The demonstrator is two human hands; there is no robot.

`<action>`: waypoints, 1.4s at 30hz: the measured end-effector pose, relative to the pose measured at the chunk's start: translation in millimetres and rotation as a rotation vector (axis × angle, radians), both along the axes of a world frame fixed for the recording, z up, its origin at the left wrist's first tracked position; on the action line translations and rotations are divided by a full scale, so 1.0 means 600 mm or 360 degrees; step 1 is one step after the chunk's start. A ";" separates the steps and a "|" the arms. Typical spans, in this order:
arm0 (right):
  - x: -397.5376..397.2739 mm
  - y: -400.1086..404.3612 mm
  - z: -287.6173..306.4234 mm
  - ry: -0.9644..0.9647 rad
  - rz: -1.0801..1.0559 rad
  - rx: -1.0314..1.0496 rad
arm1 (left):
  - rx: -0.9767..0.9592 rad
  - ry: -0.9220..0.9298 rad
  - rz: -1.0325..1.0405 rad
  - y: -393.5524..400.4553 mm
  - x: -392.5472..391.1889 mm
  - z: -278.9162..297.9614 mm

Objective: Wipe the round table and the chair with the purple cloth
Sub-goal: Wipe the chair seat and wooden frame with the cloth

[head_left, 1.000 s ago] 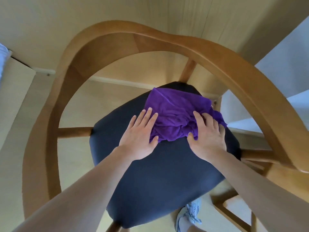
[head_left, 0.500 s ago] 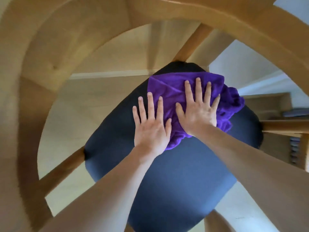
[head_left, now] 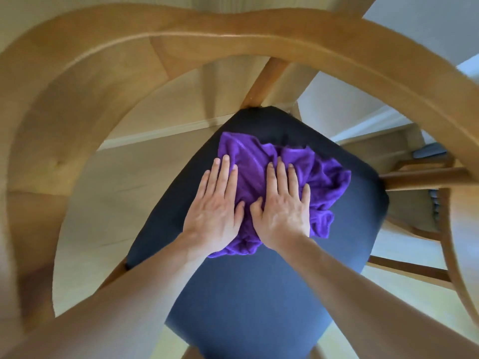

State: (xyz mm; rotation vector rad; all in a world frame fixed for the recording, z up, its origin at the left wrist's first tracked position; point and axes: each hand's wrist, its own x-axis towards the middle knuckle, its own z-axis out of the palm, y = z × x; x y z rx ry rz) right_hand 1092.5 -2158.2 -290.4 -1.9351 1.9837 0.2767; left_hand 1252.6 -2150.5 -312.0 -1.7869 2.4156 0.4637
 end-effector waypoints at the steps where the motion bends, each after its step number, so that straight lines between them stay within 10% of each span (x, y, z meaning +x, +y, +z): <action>1: 0.001 0.009 -0.002 -0.0019 -0.0008 0.0004 | -0.0001 -0.0011 0.0023 0.001 -0.002 0.000; 16: -0.083 -0.092 0.001 0.0053 0.1016 0.0151 | -0.0023 0.0172 -0.0147 -0.027 -0.005 0.024; 25: -0.042 -0.248 -0.006 -0.0138 0.0221 0.0019 | -0.0075 0.0100 0.0092 -0.229 0.012 0.044; 42: -0.046 -0.253 -0.032 -0.0515 0.0258 -0.0310 | -0.0184 0.0575 0.0338 -0.246 -0.056 -0.010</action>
